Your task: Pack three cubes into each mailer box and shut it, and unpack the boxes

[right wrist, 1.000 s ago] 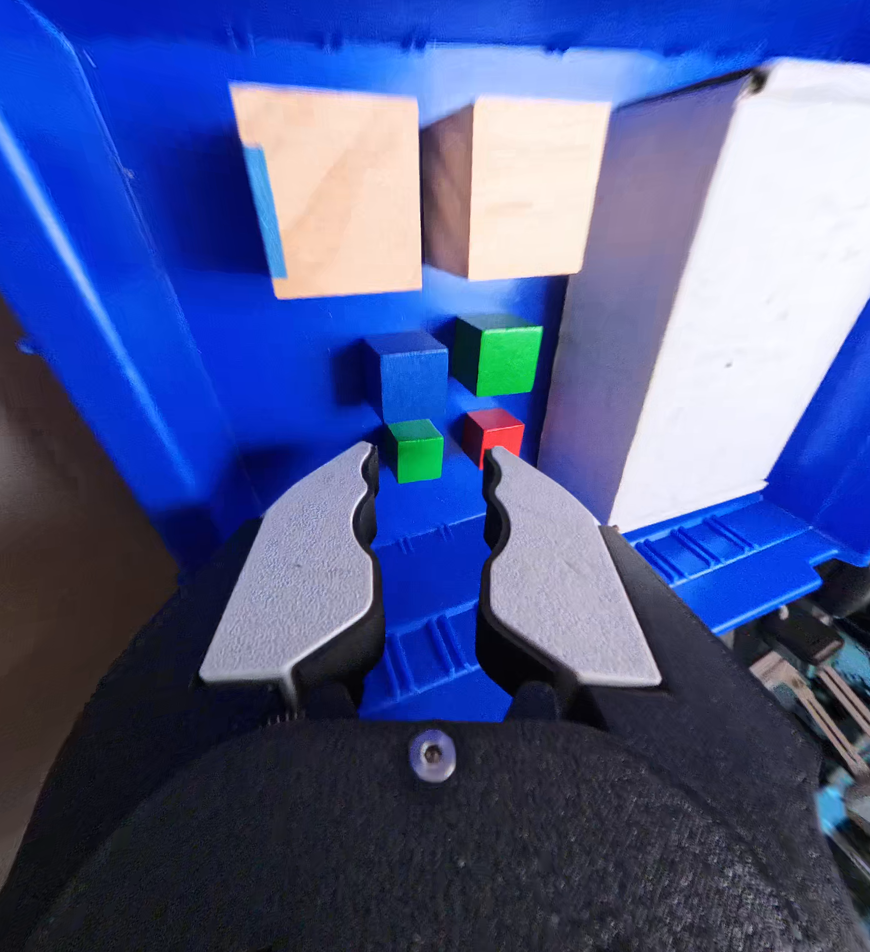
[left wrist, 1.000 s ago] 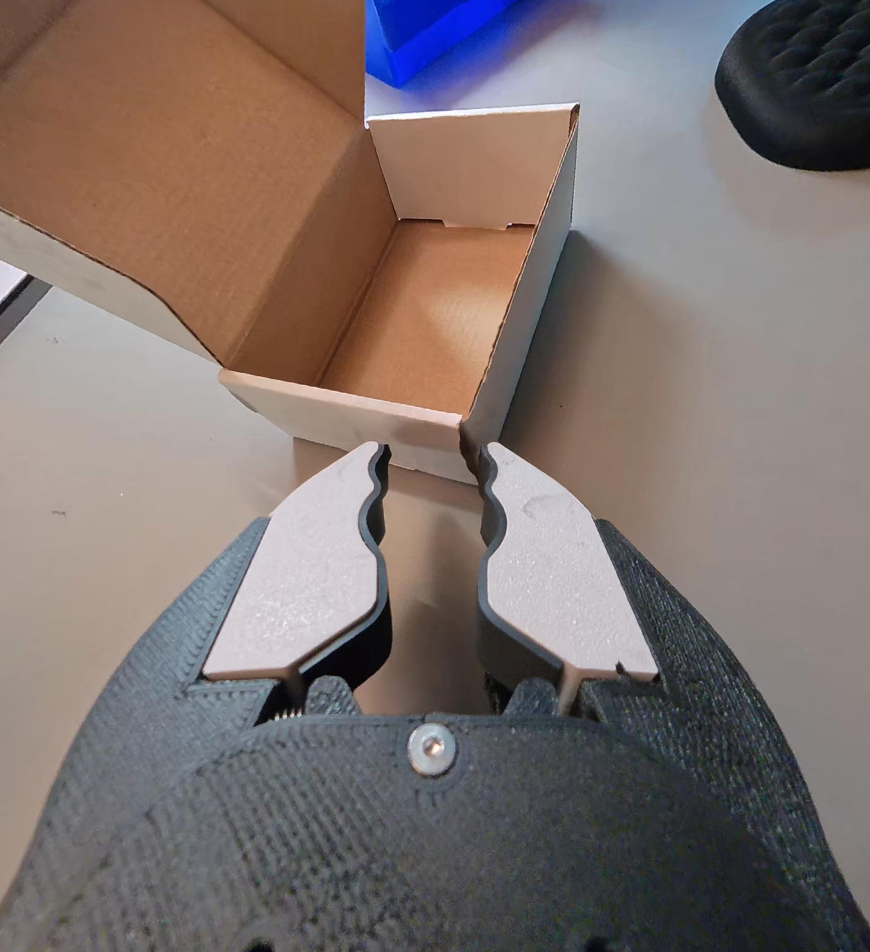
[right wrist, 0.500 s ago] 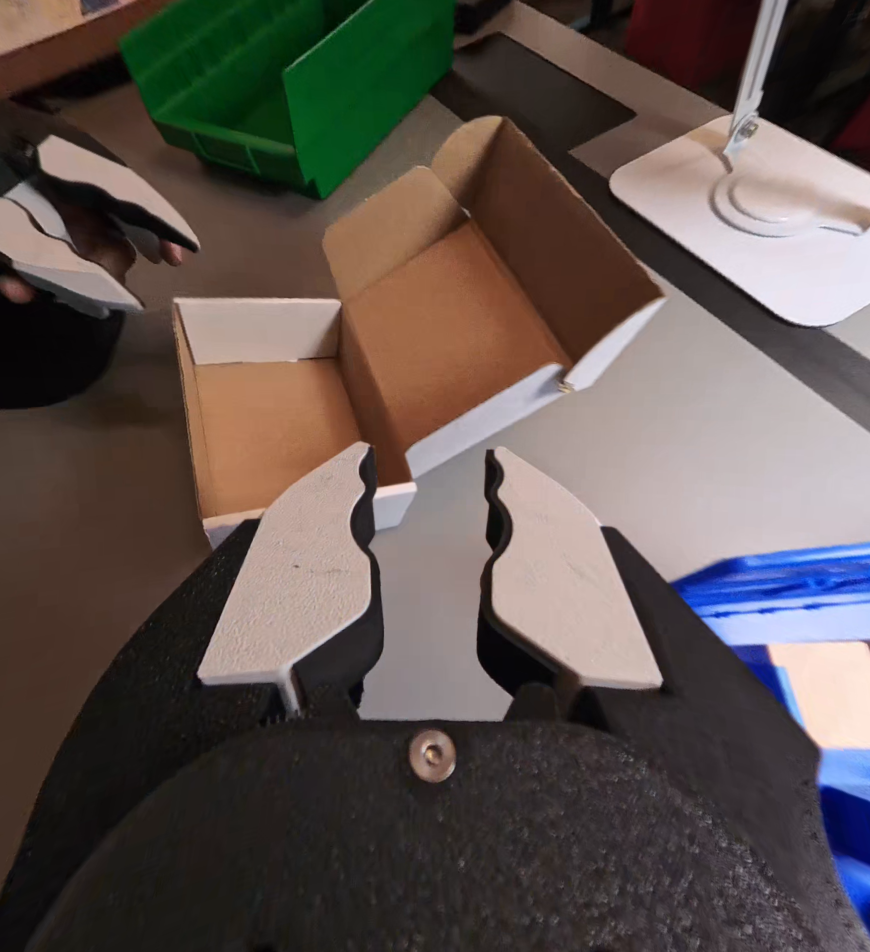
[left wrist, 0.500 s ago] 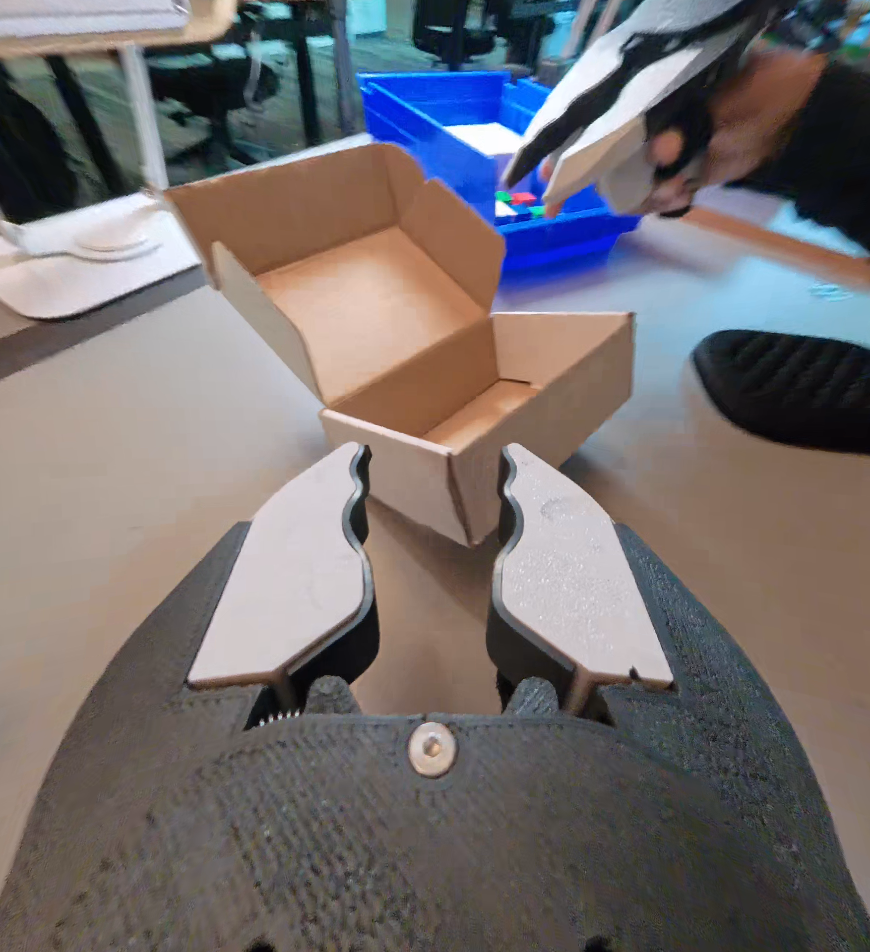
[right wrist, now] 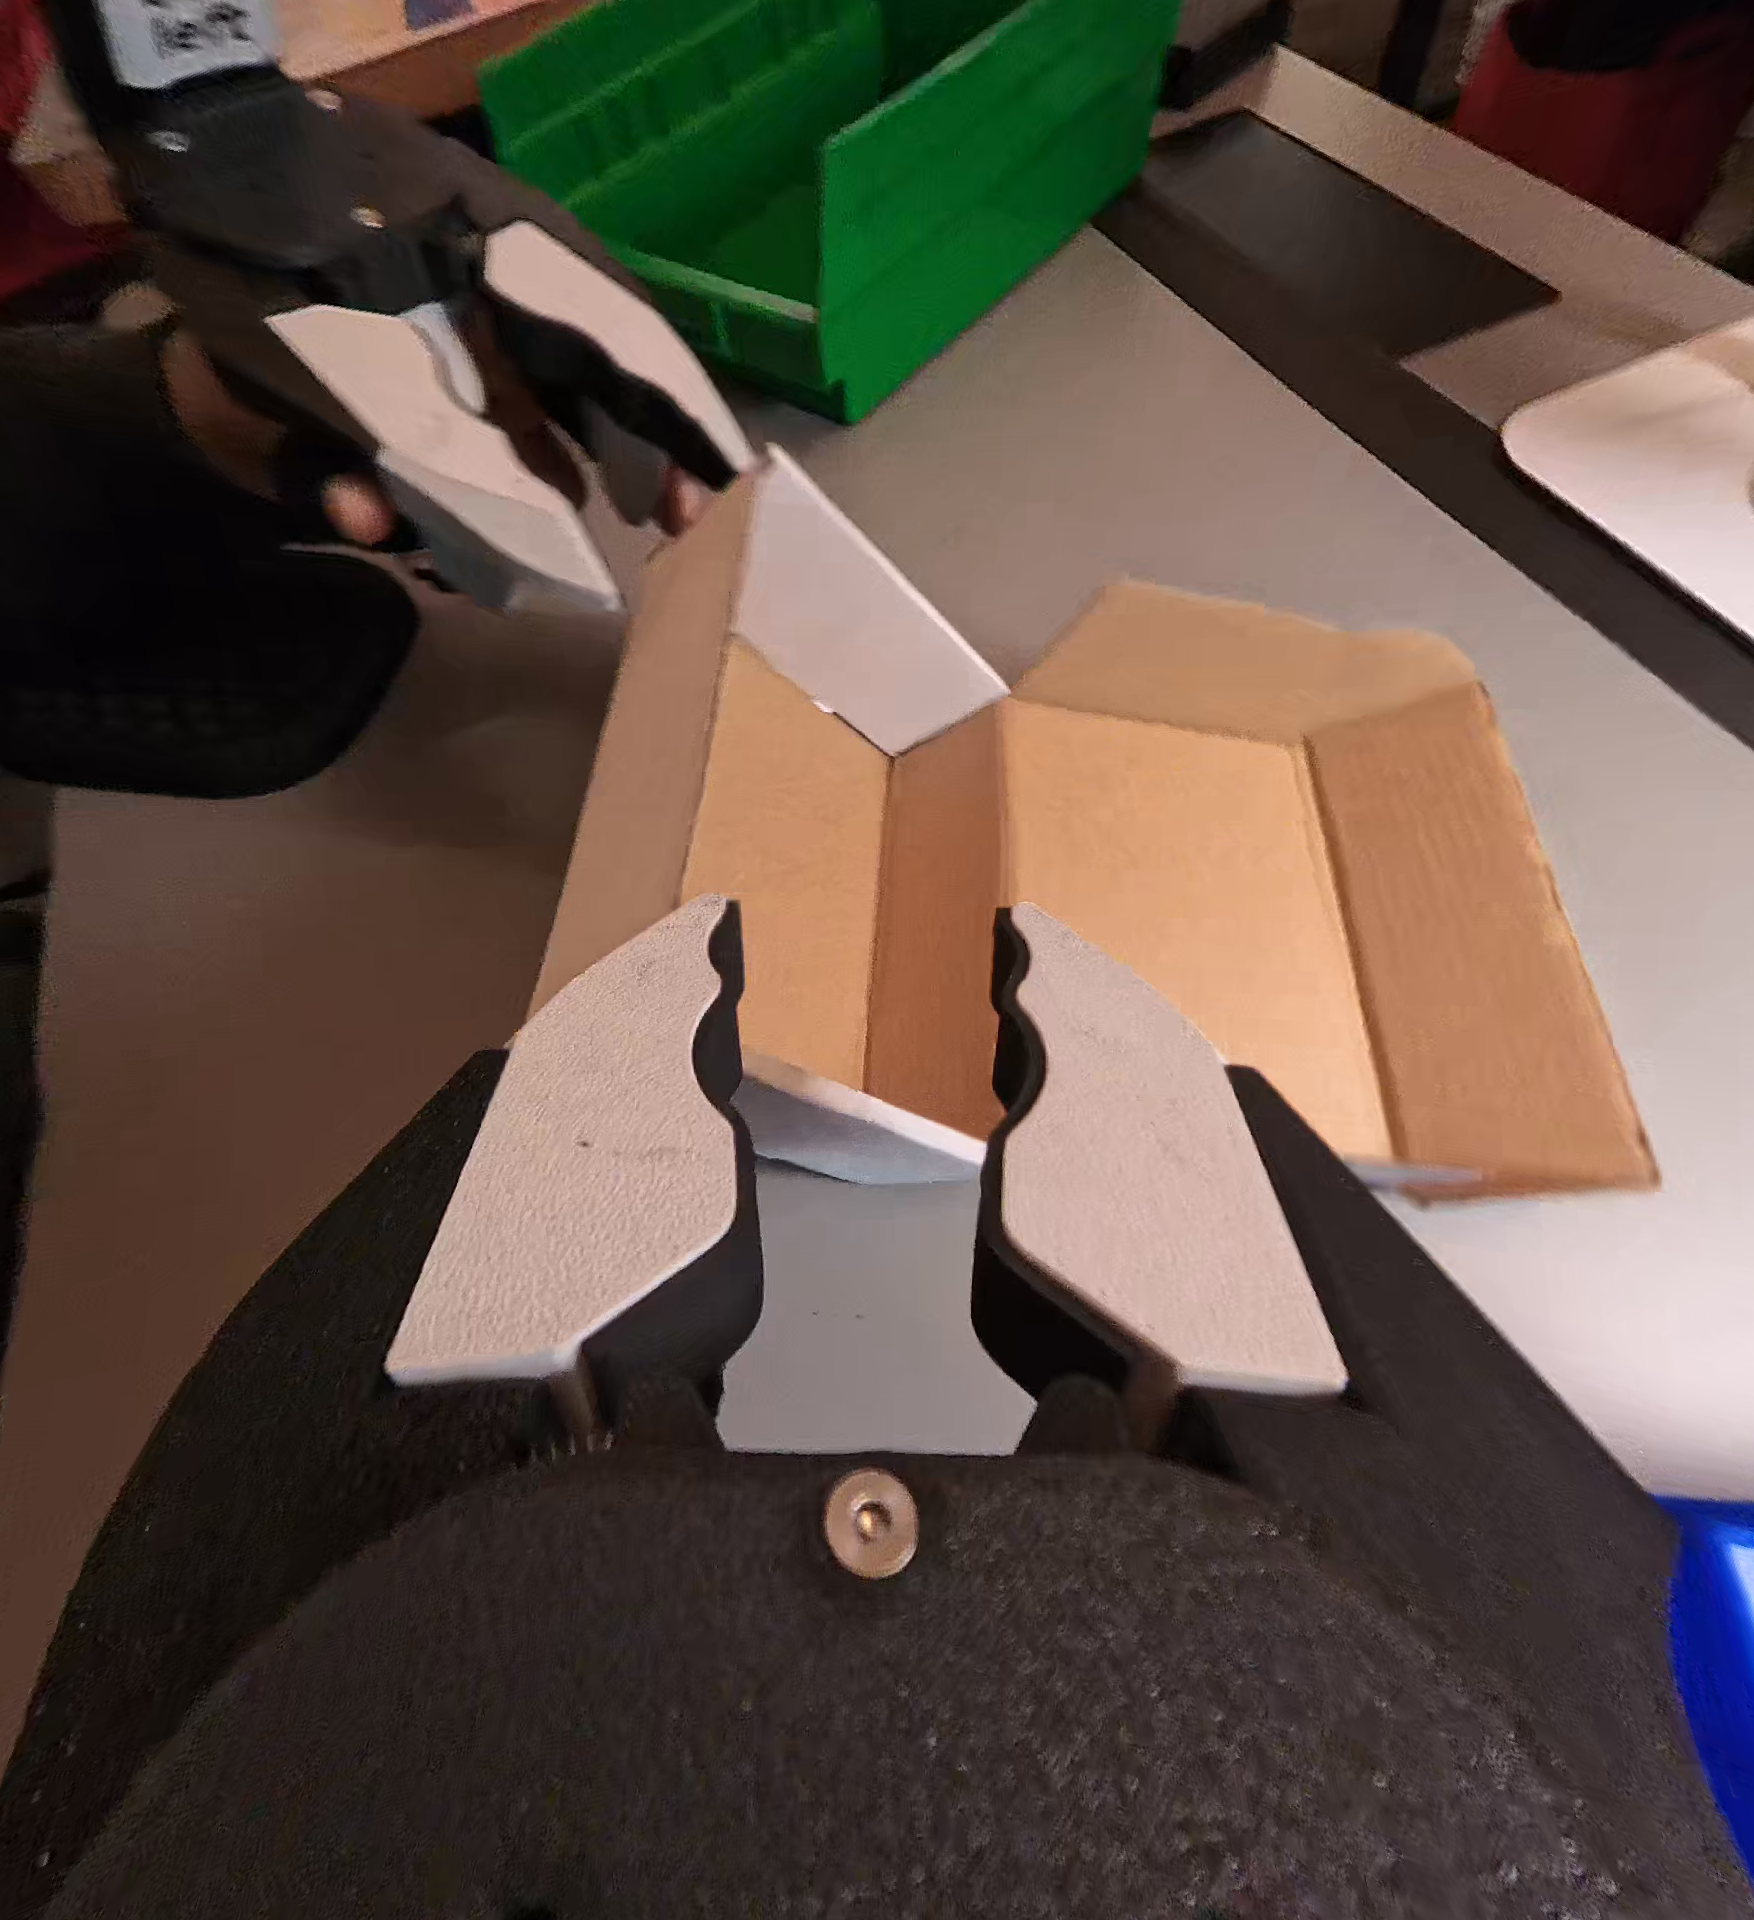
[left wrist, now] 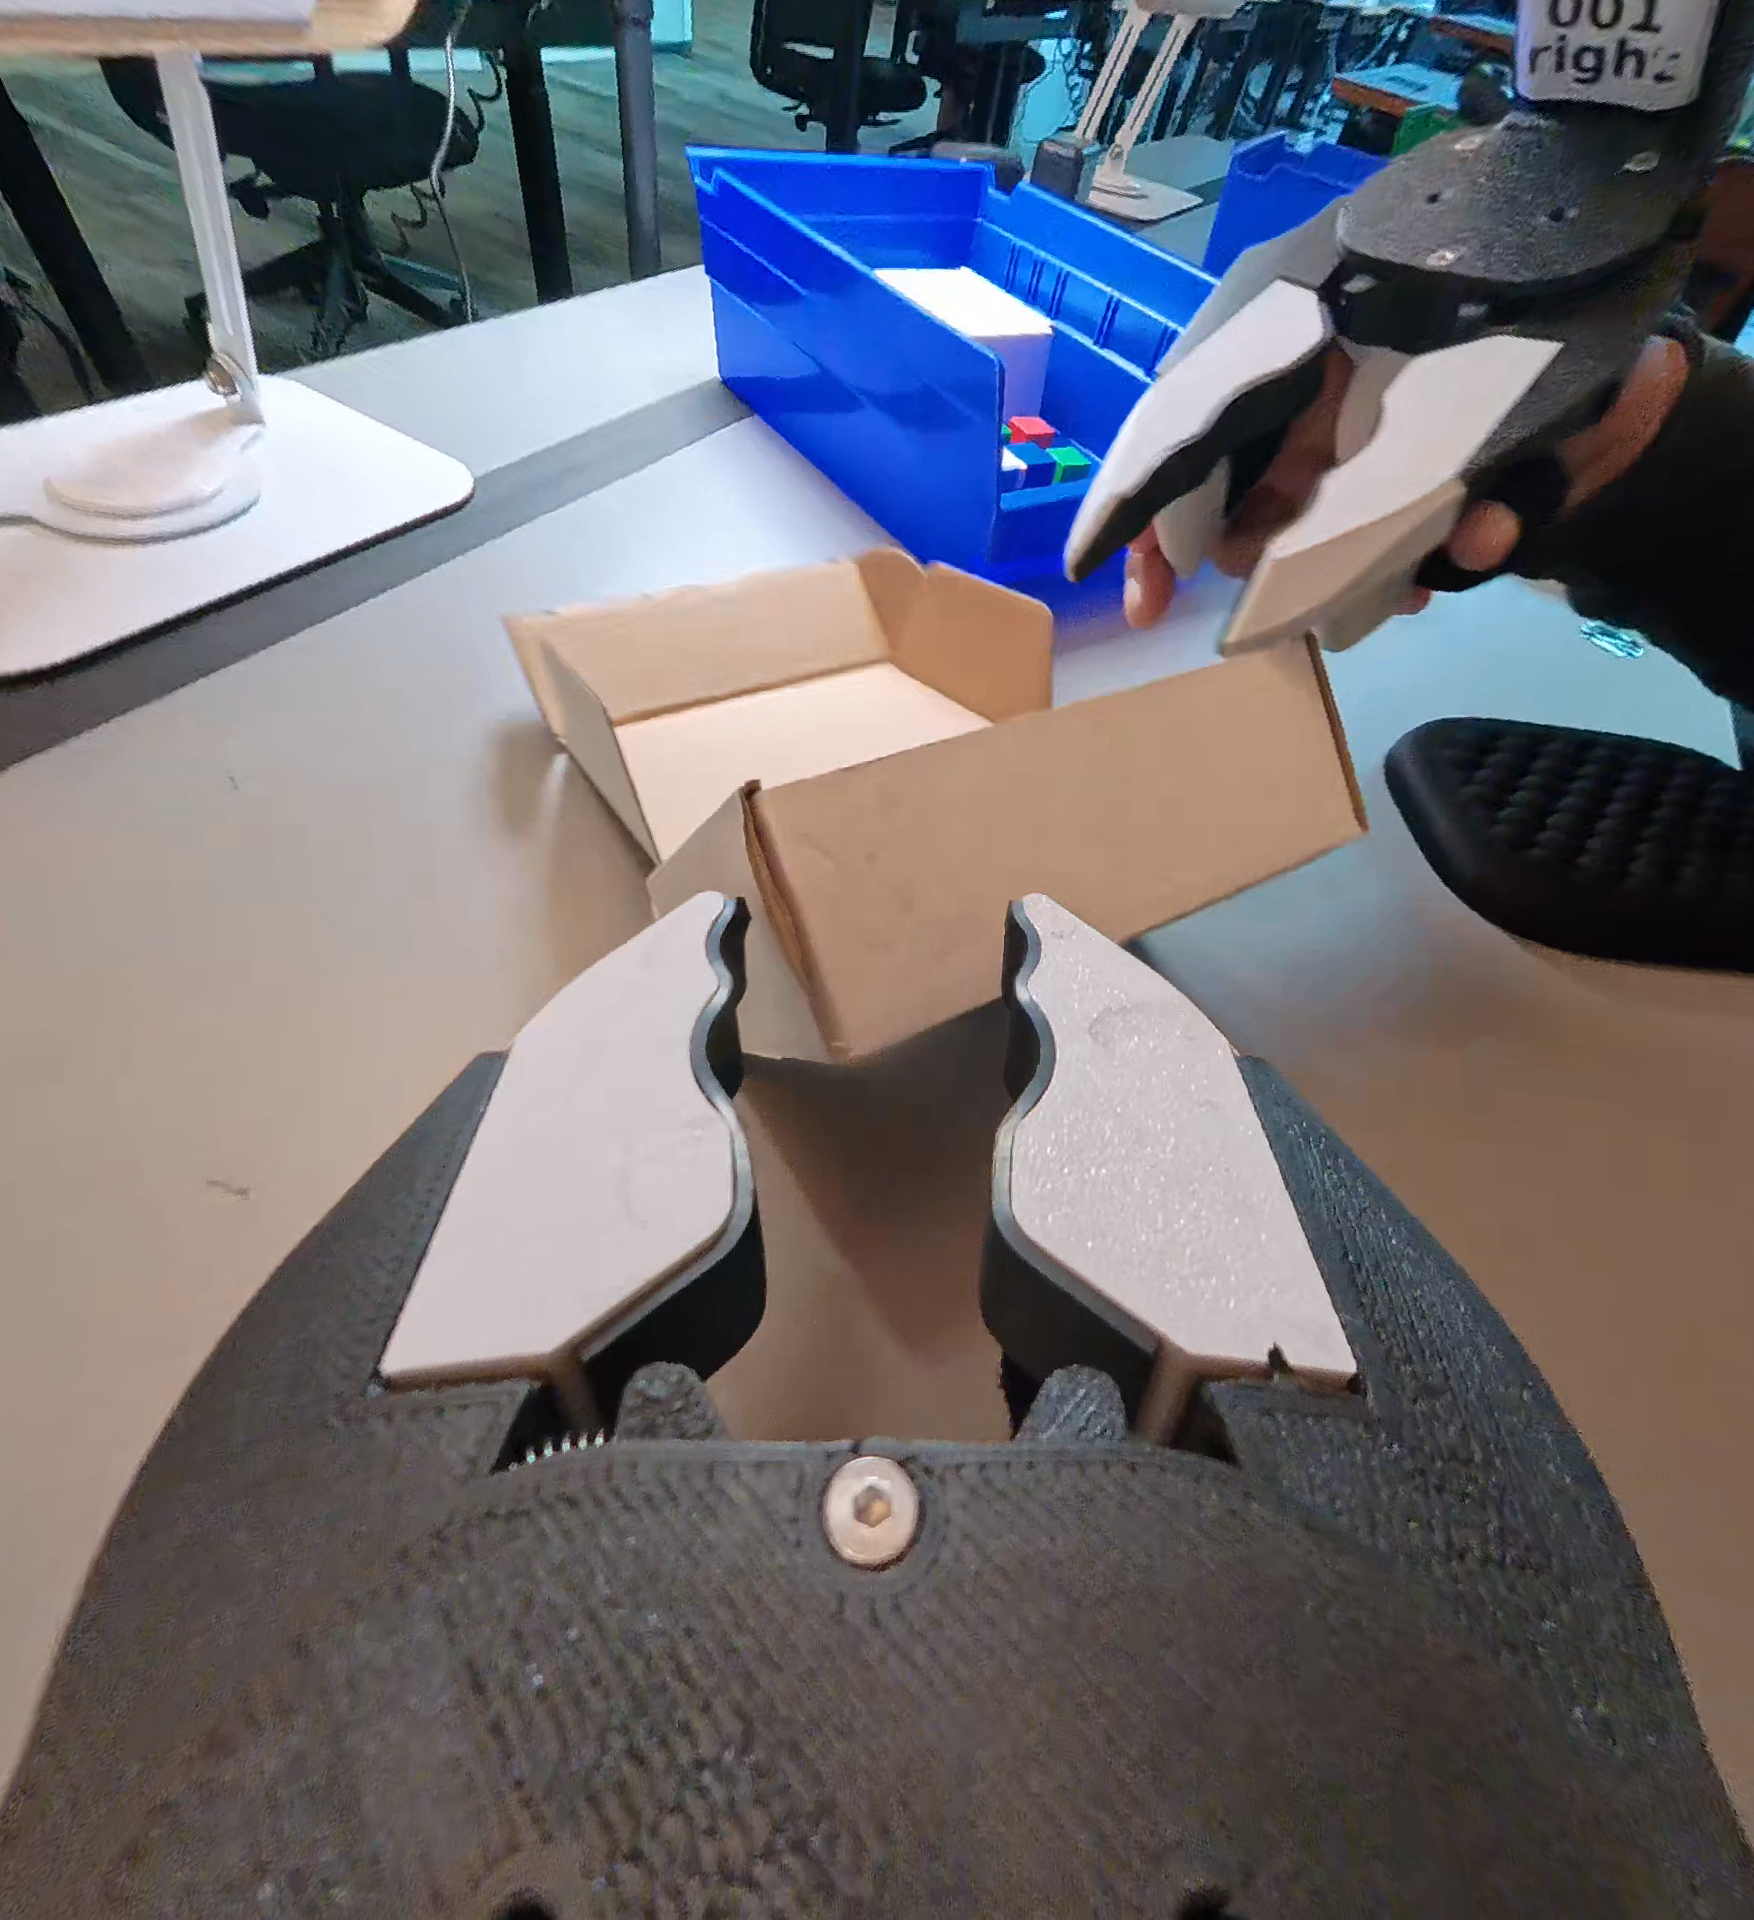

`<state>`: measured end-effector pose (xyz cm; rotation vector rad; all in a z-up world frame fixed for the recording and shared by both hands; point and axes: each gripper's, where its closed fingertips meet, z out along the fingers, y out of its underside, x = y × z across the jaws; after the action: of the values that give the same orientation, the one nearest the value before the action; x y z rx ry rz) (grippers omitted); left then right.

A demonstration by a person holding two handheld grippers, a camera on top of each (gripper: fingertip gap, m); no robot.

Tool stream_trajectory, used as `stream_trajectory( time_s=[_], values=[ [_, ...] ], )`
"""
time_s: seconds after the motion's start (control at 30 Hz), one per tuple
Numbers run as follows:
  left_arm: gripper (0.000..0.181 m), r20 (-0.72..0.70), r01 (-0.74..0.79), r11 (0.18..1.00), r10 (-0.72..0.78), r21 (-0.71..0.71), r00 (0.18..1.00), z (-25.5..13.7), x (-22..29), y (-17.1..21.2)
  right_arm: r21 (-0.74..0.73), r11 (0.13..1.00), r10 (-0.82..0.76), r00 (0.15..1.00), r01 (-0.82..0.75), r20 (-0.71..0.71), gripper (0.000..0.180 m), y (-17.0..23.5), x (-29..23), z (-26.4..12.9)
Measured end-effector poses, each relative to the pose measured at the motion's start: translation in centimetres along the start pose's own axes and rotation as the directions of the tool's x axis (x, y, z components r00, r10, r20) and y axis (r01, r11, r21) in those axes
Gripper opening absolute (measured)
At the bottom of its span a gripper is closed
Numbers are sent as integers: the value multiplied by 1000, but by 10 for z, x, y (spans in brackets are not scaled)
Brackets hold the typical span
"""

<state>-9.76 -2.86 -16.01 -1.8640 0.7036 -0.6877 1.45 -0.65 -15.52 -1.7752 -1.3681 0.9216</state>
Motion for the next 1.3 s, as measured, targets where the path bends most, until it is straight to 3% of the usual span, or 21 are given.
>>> stream_trajectory(
  time_s=[0.2, 0.3, 0.37, 0.43, 0.57, 0.63, 0.83, 0.93, 1.0, 1.1, 1.23, 1.3],
  values=[
    [47, -29, -79, 996, 78, -37, 997, -3, 1, -2, -40, 994, -92, 987, 98, 135, 45, 3, -53, 1],
    [46, -11, -132, 990, 131, -47, 991, -5, 2, 0, -116, 979, -158, 983, 169, 97, 29, 18, -65, 15],
    [46, -11, -143, 989, 142, -41, 990, -9, 4, 0, -131, 943, -298, 952, 305, 74, 26, 23, -73, 19],
    [46, -30, -132, 990, 131, -41, 991, -15, 8, 3, -200, 832, -519, 853, 518, 52, 26, 38, -75, 23],
    [48, -15, -109, 992, 108, -63, 994, -21, 6, 20, -409, 457, -851, 522, 790, 58, 21, 80, -57, 30],
    [49, 2, -85, 994, 85, -73, 996, -20, 1, 29, -368, 415, -888, 459, 832, 36, 20, 82, -60, 32],
    [49, -15, -48, 998, 47, -47, 999, -14, 3, 26, -331, 488, -862, 507, 808, -33, 23, 79, -56, 17],
    [49, -13, -64, 996, 63, -57, 998, -7, 6, 25, -289, 598, -787, 615, 748, -37, 39, 79, -59, 8],
    [48, 1, -101, 993, 101, -59, 995, -6, 6, 24, -213, 741, -654, 756, 637, -13, 49, 74, -67, -2],
    [46, 24, -134, 990, 135, -47, 991, -8, 2, 17, -27, 909, -416, 908, 415, -50, 41, 44, -59, -25],
    [45, 4, -79, 997, 79, -17, 997, -5, -4, 3, 43, 983, -164, 965, 176, -206, 40, 22, 4, -39],
    [43, -20, -52, 999, 52, 1, 998, -1, -2, -4, 94, 993, -52, 986, 67, -156, 40, 13, 11, -32]
  ],
)
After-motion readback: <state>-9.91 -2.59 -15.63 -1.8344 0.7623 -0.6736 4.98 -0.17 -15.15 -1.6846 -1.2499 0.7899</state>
